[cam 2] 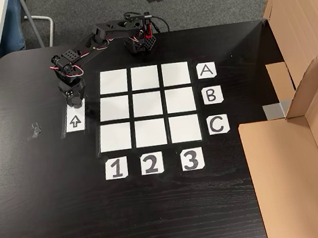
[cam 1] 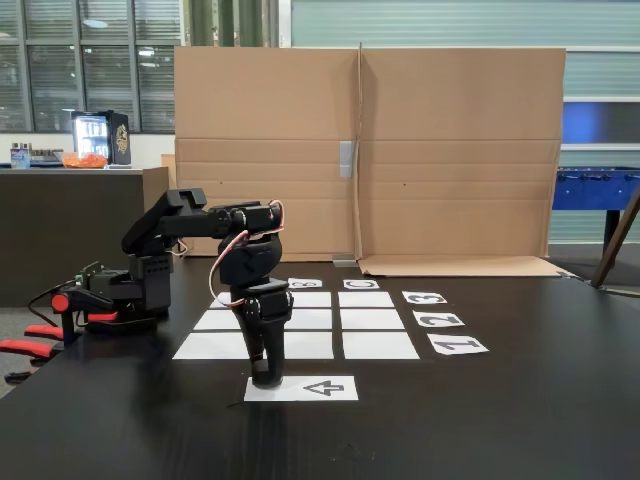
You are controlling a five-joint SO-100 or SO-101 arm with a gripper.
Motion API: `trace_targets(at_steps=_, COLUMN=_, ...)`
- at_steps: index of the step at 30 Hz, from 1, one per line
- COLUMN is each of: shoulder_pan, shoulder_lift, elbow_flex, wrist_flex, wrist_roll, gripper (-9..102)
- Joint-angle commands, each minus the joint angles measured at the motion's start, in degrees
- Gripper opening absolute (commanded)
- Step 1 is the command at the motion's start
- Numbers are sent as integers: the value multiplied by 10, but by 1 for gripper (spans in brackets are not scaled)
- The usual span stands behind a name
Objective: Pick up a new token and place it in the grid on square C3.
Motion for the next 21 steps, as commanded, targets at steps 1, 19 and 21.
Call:
trace_targets(at_steps=1, shoulder_pan=-2, shoulder_lift=73, elbow_flex=4, wrist_flex=3, wrist_roll=-11, gripper=-1)
trace_targets(at_steps=19, shoulder_pan=-105, shoulder_lift=214, elbow_flex=77, wrist_flex=16, wrist_roll=-11, gripper=-1)
trace_targets(at_steps=21, shoulder_pan=-124, shoulder_lift=229, elbow_flex=97, wrist_flex=12, wrist_roll=-11, gripper=-1)
